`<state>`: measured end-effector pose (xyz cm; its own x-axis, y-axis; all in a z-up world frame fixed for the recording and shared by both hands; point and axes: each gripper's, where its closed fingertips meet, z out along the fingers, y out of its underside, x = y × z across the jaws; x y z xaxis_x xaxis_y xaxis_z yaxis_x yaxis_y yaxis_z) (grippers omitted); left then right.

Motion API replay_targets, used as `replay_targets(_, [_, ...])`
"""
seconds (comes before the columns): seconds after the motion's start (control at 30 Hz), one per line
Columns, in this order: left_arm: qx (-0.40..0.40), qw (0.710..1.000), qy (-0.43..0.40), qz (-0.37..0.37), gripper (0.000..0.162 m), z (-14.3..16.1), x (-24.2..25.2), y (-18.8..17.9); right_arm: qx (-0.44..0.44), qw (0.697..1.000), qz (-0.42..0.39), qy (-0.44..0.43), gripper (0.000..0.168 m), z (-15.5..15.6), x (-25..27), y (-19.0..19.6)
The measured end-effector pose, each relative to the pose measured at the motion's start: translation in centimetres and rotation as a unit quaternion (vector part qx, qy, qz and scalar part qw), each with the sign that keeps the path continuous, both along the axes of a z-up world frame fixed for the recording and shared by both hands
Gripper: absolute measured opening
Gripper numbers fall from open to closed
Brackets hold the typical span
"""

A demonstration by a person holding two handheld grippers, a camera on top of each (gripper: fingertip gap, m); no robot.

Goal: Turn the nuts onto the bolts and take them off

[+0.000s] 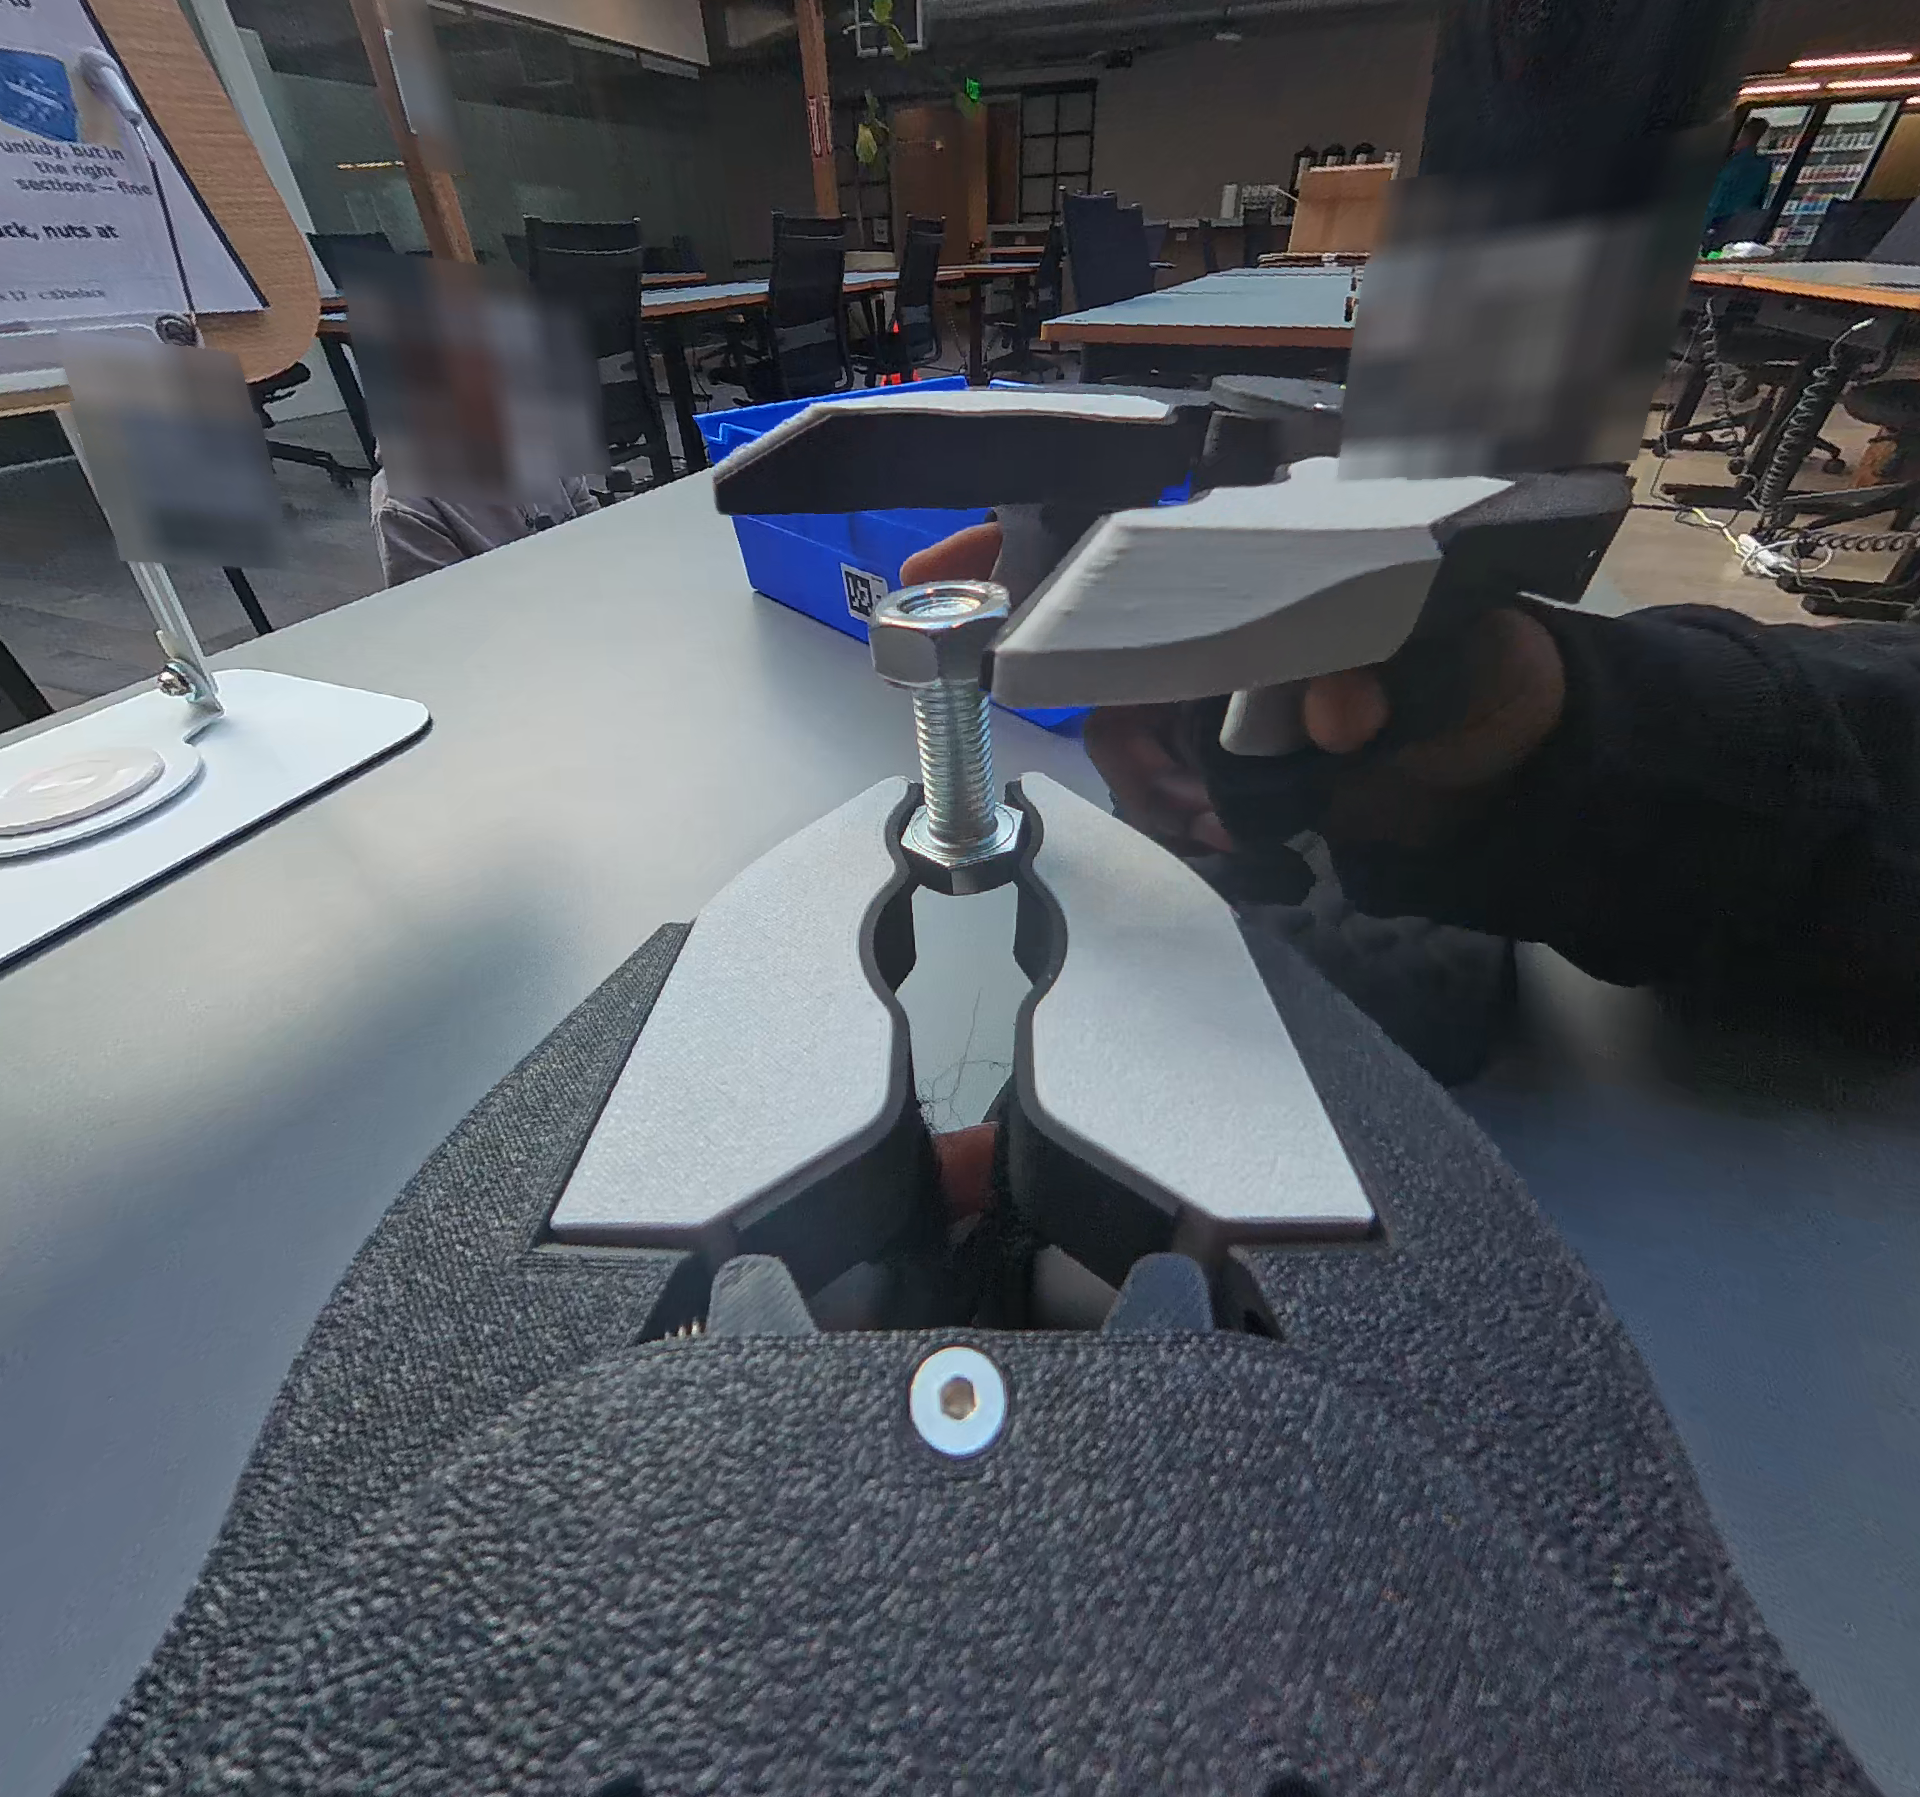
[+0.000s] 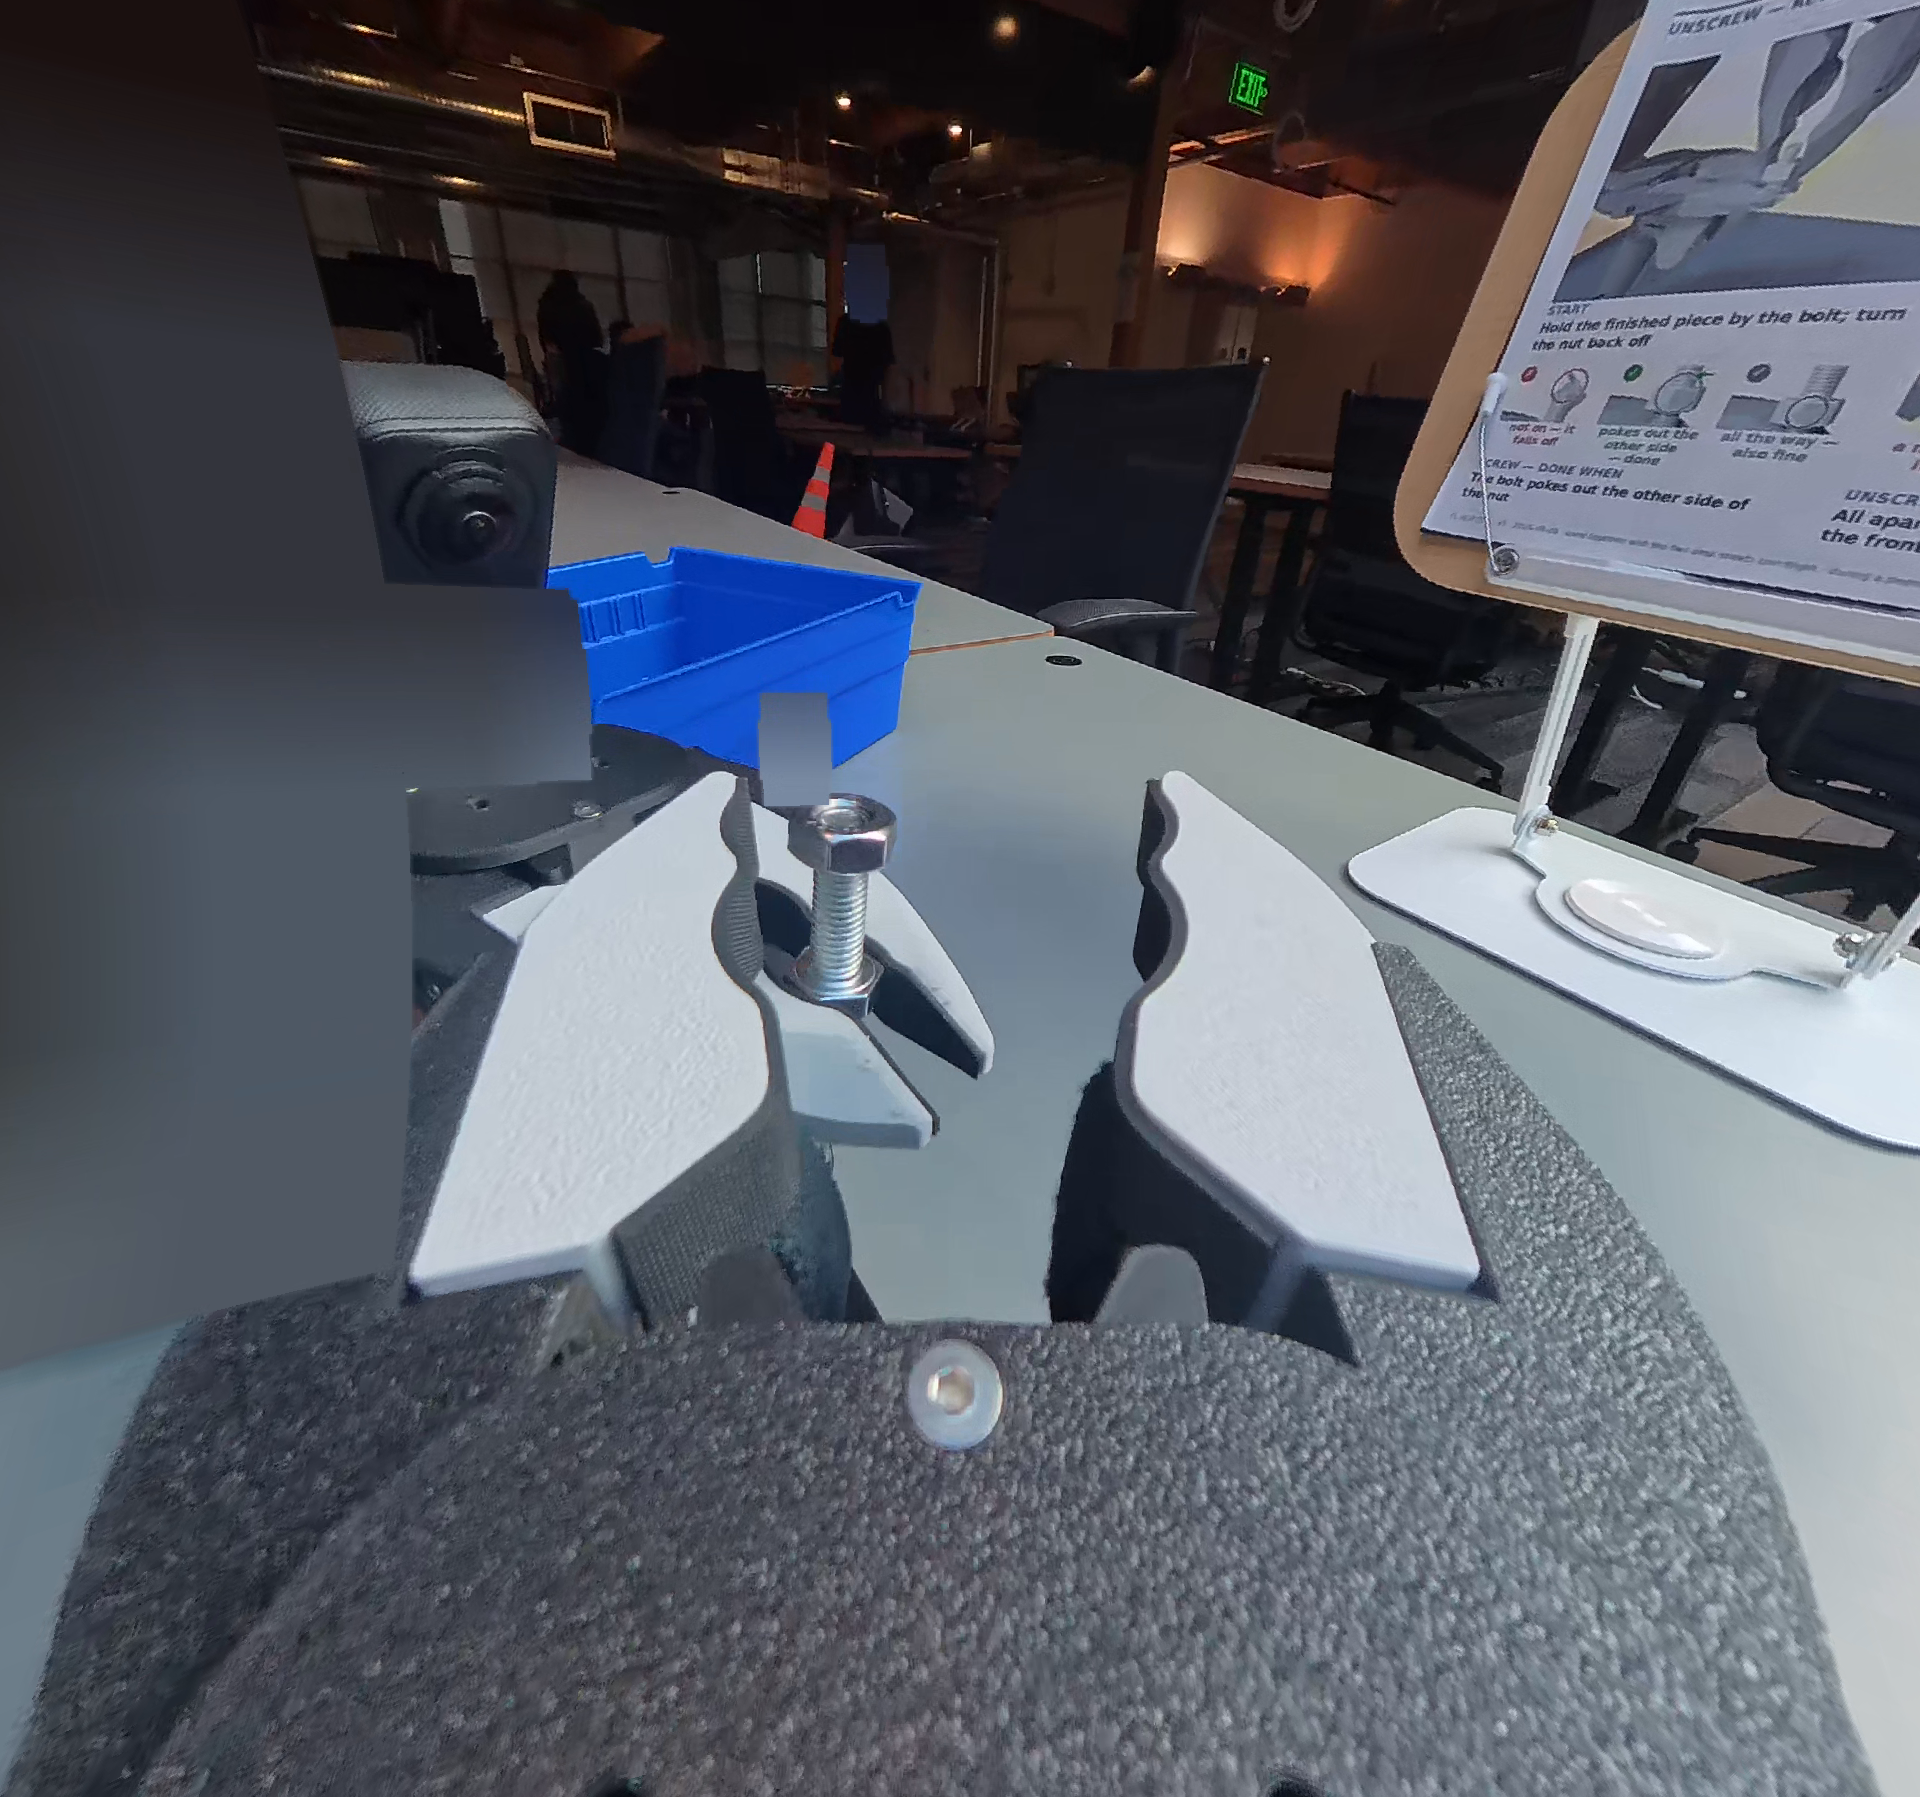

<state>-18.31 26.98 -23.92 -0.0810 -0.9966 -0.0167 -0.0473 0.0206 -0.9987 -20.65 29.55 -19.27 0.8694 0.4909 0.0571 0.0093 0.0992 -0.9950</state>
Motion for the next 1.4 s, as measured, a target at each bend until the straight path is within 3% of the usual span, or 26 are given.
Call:
replay_targets(0.17, [-0.002, 1.000, -0.002, 0.000, 0.014, 0.1, 0.0, 0.0, -0.008, 1.000, -0.008, -0.011, 0.068, -0.3, 0.0, 0.6])
replay_targets(0.47, [-0.004, 1.000, -0.002, 0.000, 0.015, 0.1, 0.0, 0.0, -0.001, 1.000, -0.021, 0.003, 0.062, -0.3, 2.7, -1.7])
replay_targets(0.9, [-0.003, 1.000, -0.001, -0.001, 0.014, 0.0, 0.0, 0.0, -0.007, 1.000, -0.008, -0.017, 0.067, -0.2, 0.0, 0.6])
replay_targets(1.2, [-0.005, 1.000, -0.001, -0.001, 0.015, 0.1, -0.1, 0.0, -0.001, 1.000, -0.022, 0.011, 0.065, -0.2, 2.7, -1.5])
replay_targets(1.4, [-0.004, 1.000, 0.000, -0.001, 0.014, 0.0, -0.1, 0.0, -0.001, 1.000, 0.002, 0.001, 0.069, -0.1, 0.8, -0.8])
